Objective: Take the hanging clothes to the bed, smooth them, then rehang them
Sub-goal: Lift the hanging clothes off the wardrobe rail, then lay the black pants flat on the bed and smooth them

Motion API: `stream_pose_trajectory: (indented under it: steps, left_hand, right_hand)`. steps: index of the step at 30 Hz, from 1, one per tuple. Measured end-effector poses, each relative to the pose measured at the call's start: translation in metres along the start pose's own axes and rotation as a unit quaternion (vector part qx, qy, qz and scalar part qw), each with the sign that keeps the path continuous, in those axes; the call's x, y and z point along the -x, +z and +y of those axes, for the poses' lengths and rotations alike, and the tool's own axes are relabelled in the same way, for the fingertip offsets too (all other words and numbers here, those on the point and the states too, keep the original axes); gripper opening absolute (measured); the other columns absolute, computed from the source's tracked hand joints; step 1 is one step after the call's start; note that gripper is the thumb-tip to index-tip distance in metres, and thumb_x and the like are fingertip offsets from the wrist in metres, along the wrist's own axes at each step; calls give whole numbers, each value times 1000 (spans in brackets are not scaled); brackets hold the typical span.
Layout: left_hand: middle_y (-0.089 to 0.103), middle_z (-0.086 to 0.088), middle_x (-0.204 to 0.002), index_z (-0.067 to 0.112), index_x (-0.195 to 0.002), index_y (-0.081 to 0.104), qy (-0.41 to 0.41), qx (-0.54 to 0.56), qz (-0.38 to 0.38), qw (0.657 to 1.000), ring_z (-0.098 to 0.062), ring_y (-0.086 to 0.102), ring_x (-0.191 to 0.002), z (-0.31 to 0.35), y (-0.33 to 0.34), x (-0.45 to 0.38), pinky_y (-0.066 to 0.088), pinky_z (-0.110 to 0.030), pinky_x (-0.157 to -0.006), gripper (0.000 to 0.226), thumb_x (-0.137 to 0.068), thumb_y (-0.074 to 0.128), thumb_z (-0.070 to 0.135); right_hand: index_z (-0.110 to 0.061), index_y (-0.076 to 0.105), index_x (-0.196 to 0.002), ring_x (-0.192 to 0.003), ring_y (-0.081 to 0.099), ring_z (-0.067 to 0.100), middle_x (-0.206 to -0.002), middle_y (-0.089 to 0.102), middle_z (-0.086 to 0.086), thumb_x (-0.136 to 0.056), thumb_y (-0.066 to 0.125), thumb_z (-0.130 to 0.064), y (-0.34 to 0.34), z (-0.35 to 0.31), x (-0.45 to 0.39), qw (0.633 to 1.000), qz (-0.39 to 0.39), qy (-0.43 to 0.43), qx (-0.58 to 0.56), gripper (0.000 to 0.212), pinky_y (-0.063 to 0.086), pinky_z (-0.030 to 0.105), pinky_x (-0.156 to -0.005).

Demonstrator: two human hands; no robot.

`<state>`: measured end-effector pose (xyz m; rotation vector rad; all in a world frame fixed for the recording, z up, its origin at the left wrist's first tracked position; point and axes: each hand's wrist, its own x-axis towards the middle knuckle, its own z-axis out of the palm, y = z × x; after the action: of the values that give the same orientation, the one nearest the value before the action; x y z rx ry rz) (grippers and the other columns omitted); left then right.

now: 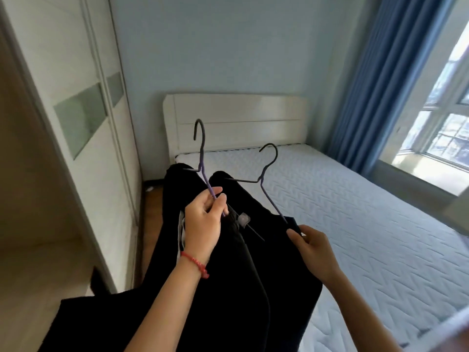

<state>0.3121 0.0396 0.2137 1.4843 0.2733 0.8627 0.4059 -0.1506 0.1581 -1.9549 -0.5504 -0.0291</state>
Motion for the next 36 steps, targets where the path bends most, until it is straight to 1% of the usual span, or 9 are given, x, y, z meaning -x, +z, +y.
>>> stream_pose_trajectory:
  steps: [7,10,15,17,21,24,26,29,36]
  left_hand:
    - [51,-3,-58,6,-98,57,-27,-3,-44,999,4,53,-49,-27,89,37,44,-5,-57,10,-90,51,5]
    - [51,-2,-59,10,-95,56,-54,-28,-45,997,5,52,-48,-51,124,53,44,-6,-58,8,-90,51,5]
    - [52,0,-56,9,-94,56,-105,-85,-31,990,3,52,-48,-91,171,75,42,-7,-58,6,-90,52,7]
    - [53,1,-56,10,-92,55,-116,-97,-40,988,2,52,-47,-98,188,82,42,-7,-56,5,-90,52,8]
    - [56,2,-60,14,-88,57,-148,-92,-66,983,-3,55,-57,-102,219,88,45,-15,-67,6,-88,55,9]
    - [58,-1,-61,19,-80,55,-164,-71,-38,983,-12,57,-62,-105,226,89,47,-22,-71,14,-86,58,6]
    - [58,-2,-60,17,-78,53,-173,-65,-101,978,-11,57,-60,-96,259,97,47,-14,-65,15,-85,59,6]
    - [61,-3,-62,17,-76,49,-184,-48,-66,980,-13,59,-62,-92,267,99,46,-20,-66,18,-84,60,6]
    - [67,0,-69,17,-77,49,-168,-15,-151,974,-8,63,-64,-76,285,113,49,-30,-77,15,-87,57,9]
  right_hand:
    - [-19,61,-70,-44,52,-2,-46,60,-15,-90,58,-20,-29,85,6,997,7,74,21,20,37,14,-46]
    - [-12,65,-91,-71,64,15,-73,70,-1,-91,55,-28,-33,129,2,989,-56,107,84,18,50,35,-69]
    - [-19,51,-123,-89,63,20,-86,67,-1,-93,49,-28,-59,167,-7,969,-188,135,87,31,48,36,-87]
    - [-20,59,-112,-92,64,21,-91,67,1,-95,48,-25,-76,157,-11,977,-174,116,31,21,48,42,-93]
    - [-18,66,-85,-71,64,16,-75,67,-1,-96,45,-18,-116,122,-7,968,-165,111,-153,24,52,33,-76]
    - [-19,66,-92,-73,62,12,-78,66,0,-90,57,-21,-131,103,9,971,-208,72,-94,9,50,29,-72]
    - [-24,58,-101,-70,58,5,-80,63,-4,-84,65,-26,-162,105,30,984,-141,105,-38,19,47,15,-67]
    - [-26,54,-105,-67,54,-1,-76,56,-15,-82,64,-28,-164,103,36,980,-139,124,70,25,44,7,-58]
    - [-18,60,-95,-87,60,16,-91,65,-3,-87,50,-32,-168,95,64,966,28,163,197,19,47,31,-74]
